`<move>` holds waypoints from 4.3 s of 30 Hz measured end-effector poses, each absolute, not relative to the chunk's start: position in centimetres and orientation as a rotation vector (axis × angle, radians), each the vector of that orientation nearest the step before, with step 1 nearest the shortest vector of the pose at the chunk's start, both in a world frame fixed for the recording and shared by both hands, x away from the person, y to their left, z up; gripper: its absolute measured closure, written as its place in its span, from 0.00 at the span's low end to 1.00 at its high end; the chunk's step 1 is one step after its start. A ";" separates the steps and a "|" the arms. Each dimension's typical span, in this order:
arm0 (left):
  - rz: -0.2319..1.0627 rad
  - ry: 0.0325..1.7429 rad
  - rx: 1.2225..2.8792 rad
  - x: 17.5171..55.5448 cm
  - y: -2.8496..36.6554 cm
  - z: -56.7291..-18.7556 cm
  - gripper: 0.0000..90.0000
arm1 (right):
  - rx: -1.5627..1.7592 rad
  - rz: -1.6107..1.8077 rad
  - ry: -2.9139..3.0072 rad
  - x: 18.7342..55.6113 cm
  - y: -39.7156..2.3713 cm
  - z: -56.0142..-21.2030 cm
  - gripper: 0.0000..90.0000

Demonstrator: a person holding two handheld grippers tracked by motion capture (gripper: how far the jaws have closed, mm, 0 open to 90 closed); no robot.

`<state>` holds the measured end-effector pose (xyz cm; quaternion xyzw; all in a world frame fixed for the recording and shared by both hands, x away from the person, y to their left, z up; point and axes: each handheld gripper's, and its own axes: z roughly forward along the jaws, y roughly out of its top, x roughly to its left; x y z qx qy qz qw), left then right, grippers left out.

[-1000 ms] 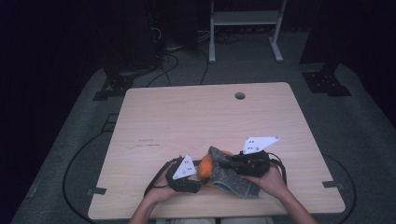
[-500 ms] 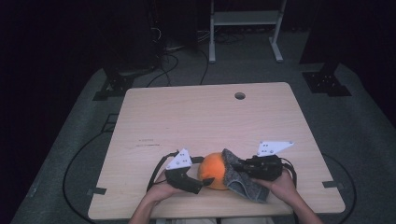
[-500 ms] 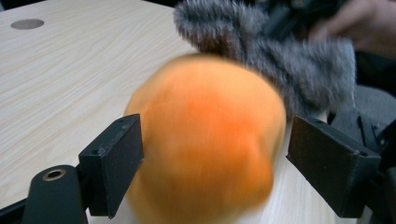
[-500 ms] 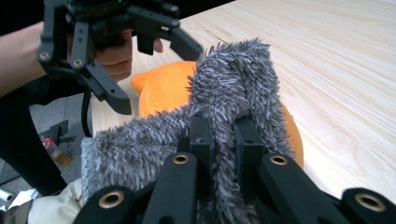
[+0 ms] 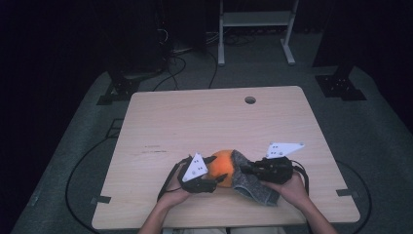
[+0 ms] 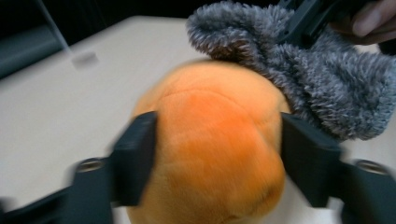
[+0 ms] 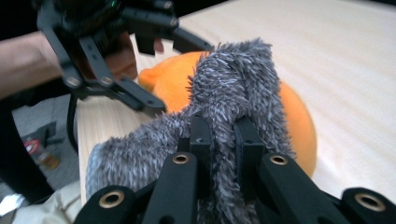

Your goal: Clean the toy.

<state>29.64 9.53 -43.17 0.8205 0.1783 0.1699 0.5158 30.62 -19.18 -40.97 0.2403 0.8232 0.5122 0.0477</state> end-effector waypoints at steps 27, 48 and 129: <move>0.268 0.618 2.019 31.3 11.2 -44.6 0.33 | 0.691 1.567 2.431 31.7 -18.2 -42.5 0.89; 0.287 0.561 2.097 30.3 11.7 -45.1 0.27 | 0.866 1.464 2.459 31.0 -22.0 -44.0 0.89; 0.353 0.519 2.121 29.6 11.1 -44.4 0.32 | 0.977 1.458 2.482 30.4 -22.2 -44.5 0.90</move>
